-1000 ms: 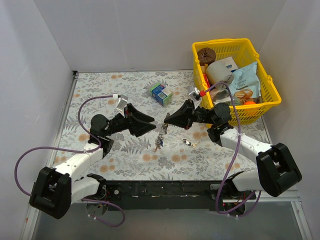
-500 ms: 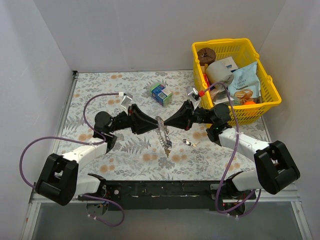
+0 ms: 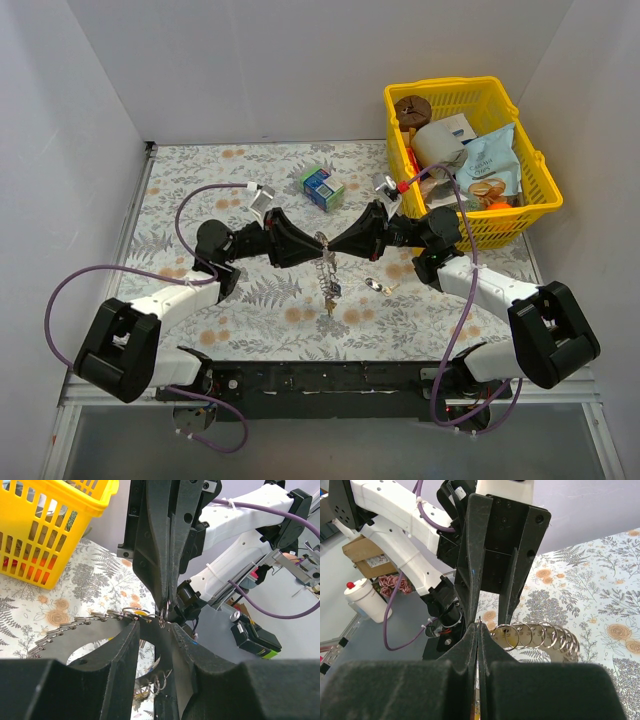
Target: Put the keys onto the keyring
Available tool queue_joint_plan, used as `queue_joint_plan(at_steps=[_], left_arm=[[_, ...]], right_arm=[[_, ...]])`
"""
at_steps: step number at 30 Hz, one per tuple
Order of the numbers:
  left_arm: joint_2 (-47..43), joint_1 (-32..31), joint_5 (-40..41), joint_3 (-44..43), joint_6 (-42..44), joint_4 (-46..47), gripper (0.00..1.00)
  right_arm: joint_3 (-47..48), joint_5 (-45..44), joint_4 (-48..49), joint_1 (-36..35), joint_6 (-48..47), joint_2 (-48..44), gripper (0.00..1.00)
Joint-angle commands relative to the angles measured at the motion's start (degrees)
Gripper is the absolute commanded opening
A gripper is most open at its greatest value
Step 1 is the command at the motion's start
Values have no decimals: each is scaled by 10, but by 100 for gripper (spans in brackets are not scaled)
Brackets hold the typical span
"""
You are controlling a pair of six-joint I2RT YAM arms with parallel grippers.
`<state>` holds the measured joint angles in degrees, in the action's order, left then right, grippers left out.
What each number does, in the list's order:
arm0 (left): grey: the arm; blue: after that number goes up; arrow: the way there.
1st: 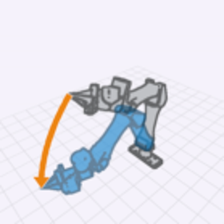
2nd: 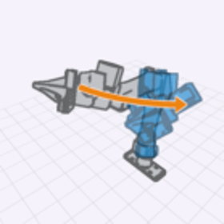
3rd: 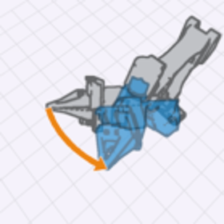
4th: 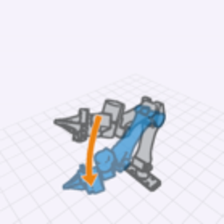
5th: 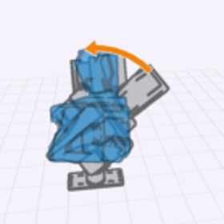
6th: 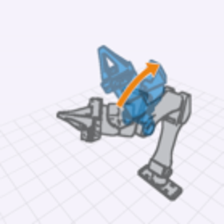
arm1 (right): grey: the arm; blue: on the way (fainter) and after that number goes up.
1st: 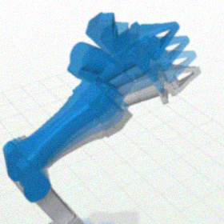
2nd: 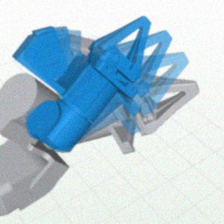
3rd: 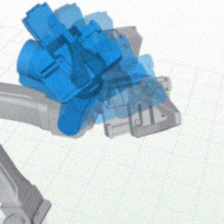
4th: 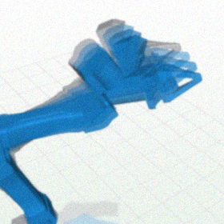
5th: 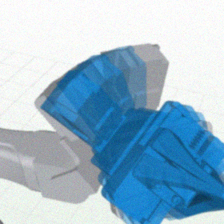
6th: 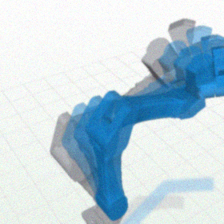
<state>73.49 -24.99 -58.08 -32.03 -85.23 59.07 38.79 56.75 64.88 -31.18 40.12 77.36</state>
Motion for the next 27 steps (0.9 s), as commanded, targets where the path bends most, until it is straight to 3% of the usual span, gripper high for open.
queue_joint_plan(at_steps=[1,7,18,27], left_arm=[[-3,-8,-5,-25,10,3,31],[-2,-15,-4,-30,19,-5,29],[1,-29,-3,-39,46,-29,5],[-19,-40,-21,-63,127,-137,0]], right_arm=[[6,-9,28,2,-9,-9,1],[4,-10,23,1,-12,-10,1],[3,-13,17,2,-14,-12,1],[8,-16,4,2,-15,-6,1]])
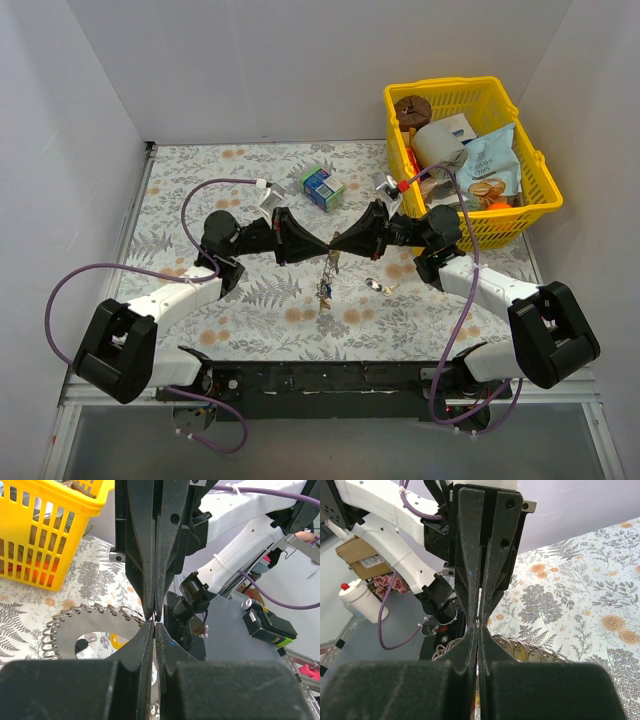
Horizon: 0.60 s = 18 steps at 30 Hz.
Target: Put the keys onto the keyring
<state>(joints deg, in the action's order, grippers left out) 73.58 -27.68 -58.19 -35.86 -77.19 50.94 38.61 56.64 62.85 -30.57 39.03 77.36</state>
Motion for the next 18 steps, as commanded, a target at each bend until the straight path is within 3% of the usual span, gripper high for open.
queue_joint_plan(at_steps=[1,7,14,18], left_arm=[[-21,-14,-17,-25,54,-56,0],[-27,-16,-5,-36,83,-114,0],[-33,-20,55,-83,199,-304,0],[-55,-22,100,-76,226,-328,0]], right_arm=[[9,-15,25,-5,-4,-5,1],[11,-17,22,-5,-4,-4,1],[11,-20,6,-5,-15,-6,1],[2,-40,6,-2,-21,-16,23]])
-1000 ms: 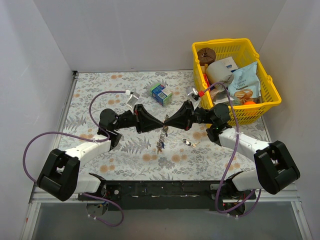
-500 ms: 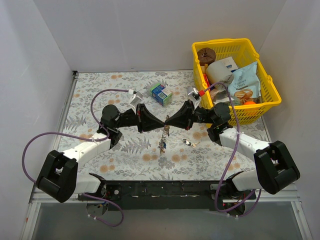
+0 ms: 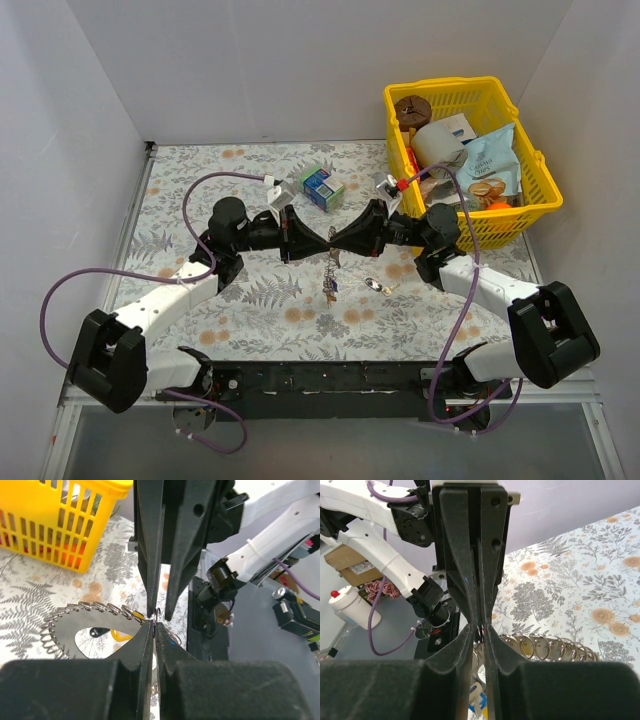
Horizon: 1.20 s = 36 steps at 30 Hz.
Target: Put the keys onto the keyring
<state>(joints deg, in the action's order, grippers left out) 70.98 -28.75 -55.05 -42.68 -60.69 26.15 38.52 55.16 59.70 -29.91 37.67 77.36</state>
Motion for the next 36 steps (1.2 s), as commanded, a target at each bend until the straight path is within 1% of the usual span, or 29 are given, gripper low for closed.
queue_joint_plan(at_steps=[1,3,4,5,6,7,9,10,14,15,17,18,20,21,24,26,30,36], left_arm=[[-33,-11,78,-6,65,-83,0],[-42,-10,93,-5,79,-100,0],[-44,-11,95,-5,93,-105,0],[-47,-11,101,-4,99,-117,0],[-50,-12,119,-3,103,-124,0],[-55,-13,123,-4,117,-130,0],[-60,-16,144,-5,129,-152,0],[-66,-17,152,-6,137,-159,0],[-71,-24,200,-20,170,-211,0],[-72,-28,211,-22,175,-219,0],[-77,-32,242,-25,185,-240,0],[-79,-34,250,-24,185,-241,0],[-80,-37,269,-23,186,-246,0],[-79,-38,274,-23,184,-246,0],[-74,-42,295,-27,182,-249,0],[-70,-45,313,-29,181,-255,0],[-73,-54,336,-29,188,-258,0],[-83,-64,357,-21,188,-258,0]], right_arm=[[1,-28,32,-8,-9,-19,32],[-5,-37,32,-2,-10,-23,39],[-8,-40,30,0,-9,-28,58],[-9,-43,27,6,-9,-30,65],[-11,-44,24,8,-11,-32,69],[-13,-44,17,11,-13,-35,81],[-16,-46,3,20,-23,-41,85],[-18,-47,-15,23,-30,-47,89],[-24,-65,-72,40,-59,-64,91],[-24,-71,-107,42,-67,-68,91],[-20,-89,-144,46,-97,-78,92],[-18,-97,-186,47,-109,-81,92],[-9,-117,-227,48,-132,-87,92],[-7,-127,-264,49,-138,-89,92],[-5,-165,-330,49,-155,-97,93],[-6,-190,-358,49,-161,-103,93],[14,-224,-470,48,-205,-95,93],[37,-279,-577,48,-234,-65,92]])
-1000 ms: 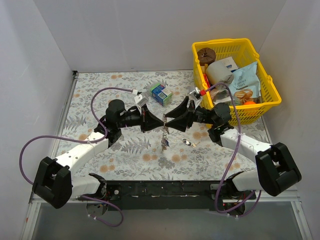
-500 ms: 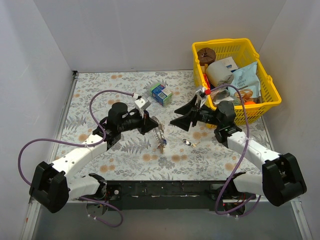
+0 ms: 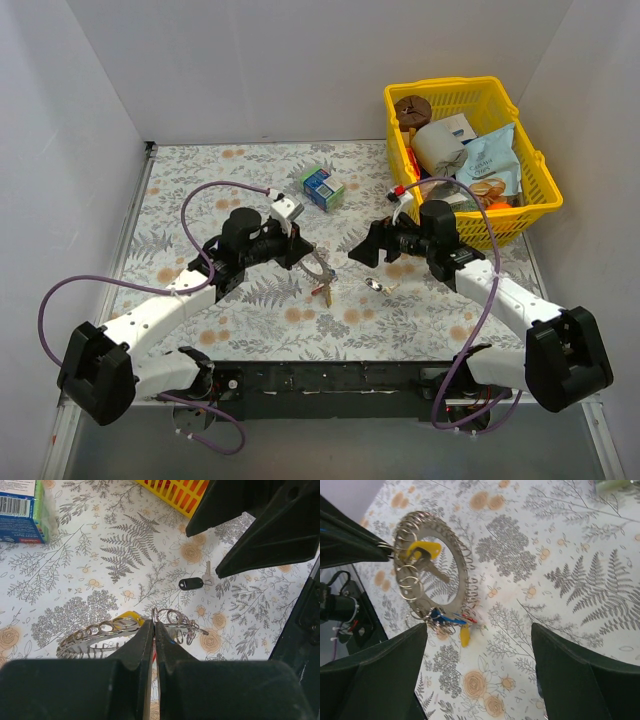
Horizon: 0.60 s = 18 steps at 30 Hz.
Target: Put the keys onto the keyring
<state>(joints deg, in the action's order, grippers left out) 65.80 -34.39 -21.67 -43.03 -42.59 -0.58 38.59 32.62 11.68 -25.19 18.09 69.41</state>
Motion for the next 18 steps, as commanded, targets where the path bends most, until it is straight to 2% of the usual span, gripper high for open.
queue_joint_plan(at_steps=[1,5,18], left_arm=[[-34,-8,22,-15,8,8,0],[-40,-12,15,-11,8,9,0],[-45,-14,2,-8,2,-8,0]], right_arm=[[39,-61,-107,1,-41,17,89],[39,-113,-157,1,-50,22,88],[43,-179,-256,-5,-72,43,78]])
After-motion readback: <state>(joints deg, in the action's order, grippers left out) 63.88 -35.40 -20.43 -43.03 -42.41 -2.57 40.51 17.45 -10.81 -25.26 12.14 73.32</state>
